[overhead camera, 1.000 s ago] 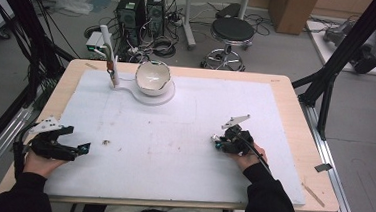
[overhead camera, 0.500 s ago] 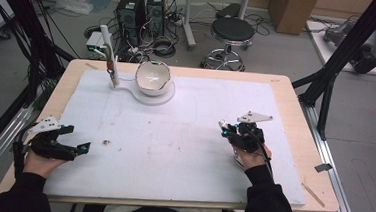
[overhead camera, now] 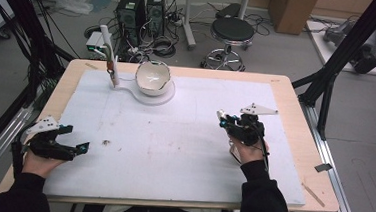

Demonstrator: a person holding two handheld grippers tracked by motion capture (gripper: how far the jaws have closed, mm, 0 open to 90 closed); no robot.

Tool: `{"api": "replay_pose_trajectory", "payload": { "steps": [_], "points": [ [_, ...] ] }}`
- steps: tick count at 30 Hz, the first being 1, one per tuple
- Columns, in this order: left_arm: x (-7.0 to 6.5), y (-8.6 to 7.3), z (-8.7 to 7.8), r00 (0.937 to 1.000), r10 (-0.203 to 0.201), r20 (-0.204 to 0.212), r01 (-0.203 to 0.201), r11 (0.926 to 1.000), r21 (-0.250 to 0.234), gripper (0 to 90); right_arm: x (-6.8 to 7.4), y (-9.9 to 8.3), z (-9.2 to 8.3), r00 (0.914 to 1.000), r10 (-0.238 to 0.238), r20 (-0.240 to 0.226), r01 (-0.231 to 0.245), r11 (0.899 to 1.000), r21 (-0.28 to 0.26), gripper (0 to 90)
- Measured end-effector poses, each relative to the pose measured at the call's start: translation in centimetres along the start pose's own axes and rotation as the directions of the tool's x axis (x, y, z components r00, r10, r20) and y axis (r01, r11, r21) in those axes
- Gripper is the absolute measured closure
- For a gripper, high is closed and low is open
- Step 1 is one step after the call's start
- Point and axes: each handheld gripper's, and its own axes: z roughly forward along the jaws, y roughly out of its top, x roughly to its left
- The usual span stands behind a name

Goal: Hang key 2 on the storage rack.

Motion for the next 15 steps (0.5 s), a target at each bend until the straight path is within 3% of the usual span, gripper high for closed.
{"api": "replay_pose_trajectory", "payload": {
  "steps": [7,15],
  "points": [
    [0.1,0.0,0.0,1.0000,-0.001,0.000,0.001,1.0000,-0.007,1.7,-0.4,1.4,-0.4,0.9980,0.056,-0.029,-0.059,0.995,-0.083,74.6],
    [0.1,0.0,-0.1,1.0000,-0.001,0.003,0.001,1.0000,-0.008,1.7,0.8,3.8,-0.3,0.9992,0.019,-0.036,-0.023,0.994,-0.107,74.5]
  ]
}}
